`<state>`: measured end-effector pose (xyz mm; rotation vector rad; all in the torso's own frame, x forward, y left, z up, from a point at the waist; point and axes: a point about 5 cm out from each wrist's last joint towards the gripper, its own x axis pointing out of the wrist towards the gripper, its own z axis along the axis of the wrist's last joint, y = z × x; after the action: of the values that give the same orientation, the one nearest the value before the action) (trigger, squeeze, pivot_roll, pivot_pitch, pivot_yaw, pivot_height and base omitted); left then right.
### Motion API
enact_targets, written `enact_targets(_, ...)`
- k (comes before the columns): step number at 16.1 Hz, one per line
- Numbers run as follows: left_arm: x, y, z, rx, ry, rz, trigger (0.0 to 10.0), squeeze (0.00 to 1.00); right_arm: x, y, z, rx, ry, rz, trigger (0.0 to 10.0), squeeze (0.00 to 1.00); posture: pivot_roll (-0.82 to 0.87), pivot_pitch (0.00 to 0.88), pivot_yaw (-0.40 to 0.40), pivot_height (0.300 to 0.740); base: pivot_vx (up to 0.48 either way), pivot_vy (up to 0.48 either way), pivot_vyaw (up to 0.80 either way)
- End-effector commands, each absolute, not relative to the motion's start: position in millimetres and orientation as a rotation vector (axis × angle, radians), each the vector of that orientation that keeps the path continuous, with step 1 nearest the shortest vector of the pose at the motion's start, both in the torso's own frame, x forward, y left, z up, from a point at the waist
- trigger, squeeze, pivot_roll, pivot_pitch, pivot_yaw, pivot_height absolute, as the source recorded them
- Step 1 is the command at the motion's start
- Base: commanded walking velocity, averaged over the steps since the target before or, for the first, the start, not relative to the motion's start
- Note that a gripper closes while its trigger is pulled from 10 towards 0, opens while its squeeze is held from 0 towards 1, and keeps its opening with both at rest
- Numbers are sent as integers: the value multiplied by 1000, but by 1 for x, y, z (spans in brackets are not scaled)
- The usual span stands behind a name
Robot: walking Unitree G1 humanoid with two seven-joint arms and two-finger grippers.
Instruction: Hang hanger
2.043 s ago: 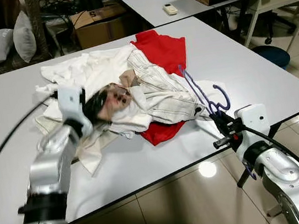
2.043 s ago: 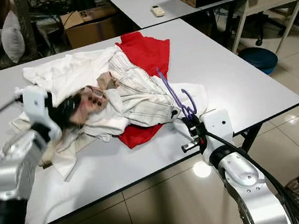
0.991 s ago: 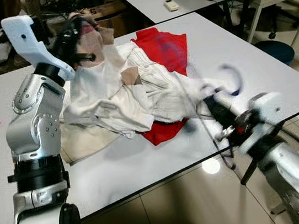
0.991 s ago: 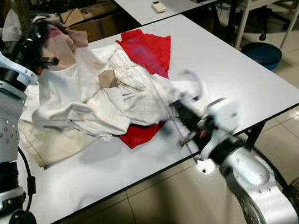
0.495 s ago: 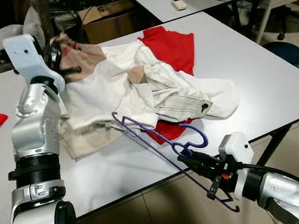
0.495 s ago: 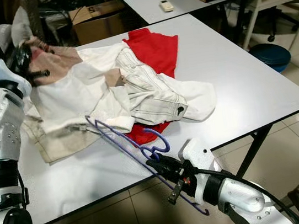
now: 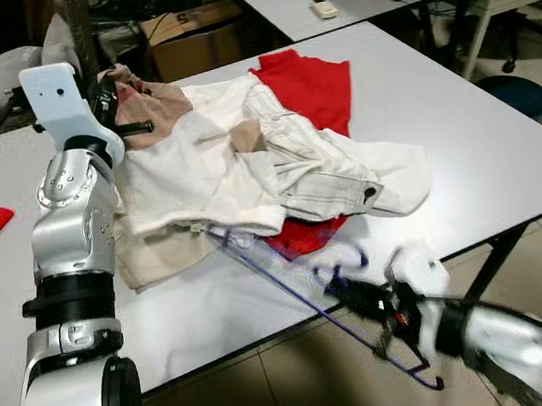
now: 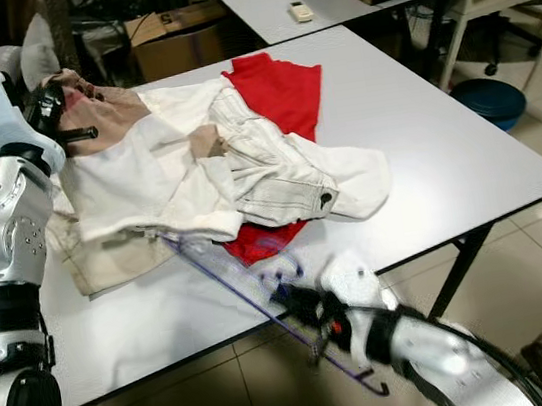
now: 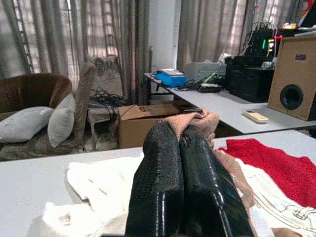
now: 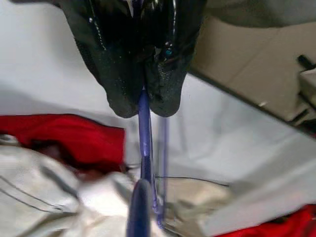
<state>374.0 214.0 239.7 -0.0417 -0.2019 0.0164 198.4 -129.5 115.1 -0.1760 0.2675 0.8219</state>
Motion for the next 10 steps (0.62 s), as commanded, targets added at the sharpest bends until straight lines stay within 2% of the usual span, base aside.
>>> enact_targets(1, 374, 218, 246, -16, -222, 24, 0, 0, 204, -139, 101, -191, 354, 737, 10000, 0, 49, 0, 102, 740, 0, 0, 0)
enact_targets(6, 369, 225, 235, 35, -180, 23, 0, 0, 212, -142, 99, -172, 377, 683, 10000, 0, 58, 0, 93, 740, 0, 0, 0)
enact_targets(8, 368, 225, 221, 31, -105, -45, 10000, 0, 212, -141, 98, -170, 386, 683, 10000, 0, 60, 0, 89, 740, 0, 0, 0)
enact_targets(10, 365, 230, 196, 153, 26, -92, 10000, 0, 213, -137, 98, -168, 385, 689, 10000, 0, 57, 0, 91, 740, 0, 0, 0)
